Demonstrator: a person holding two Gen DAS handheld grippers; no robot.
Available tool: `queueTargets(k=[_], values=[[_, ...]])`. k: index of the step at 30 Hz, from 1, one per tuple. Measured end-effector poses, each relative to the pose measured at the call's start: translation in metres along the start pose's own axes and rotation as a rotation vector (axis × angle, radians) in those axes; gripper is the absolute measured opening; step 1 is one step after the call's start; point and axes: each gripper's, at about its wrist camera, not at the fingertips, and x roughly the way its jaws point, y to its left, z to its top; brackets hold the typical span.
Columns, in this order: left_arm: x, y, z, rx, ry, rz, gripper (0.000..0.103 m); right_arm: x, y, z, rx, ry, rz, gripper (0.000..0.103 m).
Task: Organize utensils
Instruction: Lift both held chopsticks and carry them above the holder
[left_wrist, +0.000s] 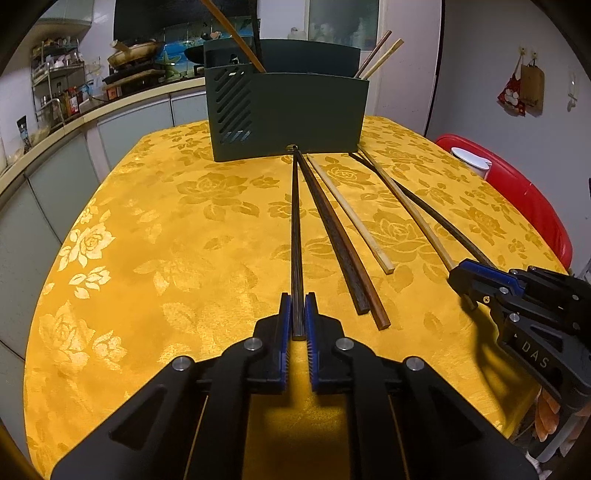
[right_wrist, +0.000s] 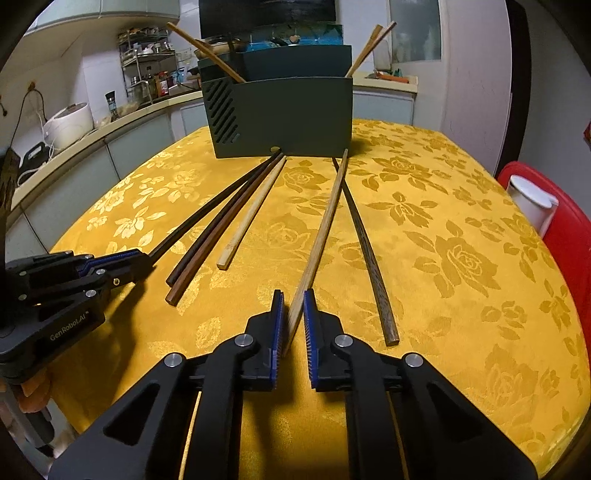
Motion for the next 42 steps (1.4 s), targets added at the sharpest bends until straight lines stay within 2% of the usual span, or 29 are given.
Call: queueTargets(k=[5, 9, 17, 24, 34, 42], values=[[-0.007, 0.001, 0.003, -0.004, -0.007, 0.005, 0.007, -0.003, -0.009, 0.004, 0.042, 0.028, 0.016, 0.010], [-0.019, 0.002, 0.007, -0.004, -0.038, 0.006, 0.007, -0.013, -0.017, 0.008, 0.053, 0.005, 0.017, 0.009], [-0.056, 0.003, 0.026, -0.004, -0.152, 0.021, 0.007, -0.061, -0.026, 0.029, 0.035, -0.165, -0.009, 0.007], [-0.082, 0.003, 0.045, 0.001, -0.226, 0.025, 0.007, -0.084, -0.030, 0.046, 0.015, -0.252, -0.007, 0.007], [-0.125, 0.002, 0.095, 0.045, -0.334, 0.059, 0.007, -0.128, -0.027, 0.101, -0.023, -0.362, 0.085, 0.007], [-0.129, 0.006, 0.139, 0.055, -0.328, 0.062, 0.007, -0.121, -0.017, 0.151, -0.078, -0.354, 0.134, 0.007]])
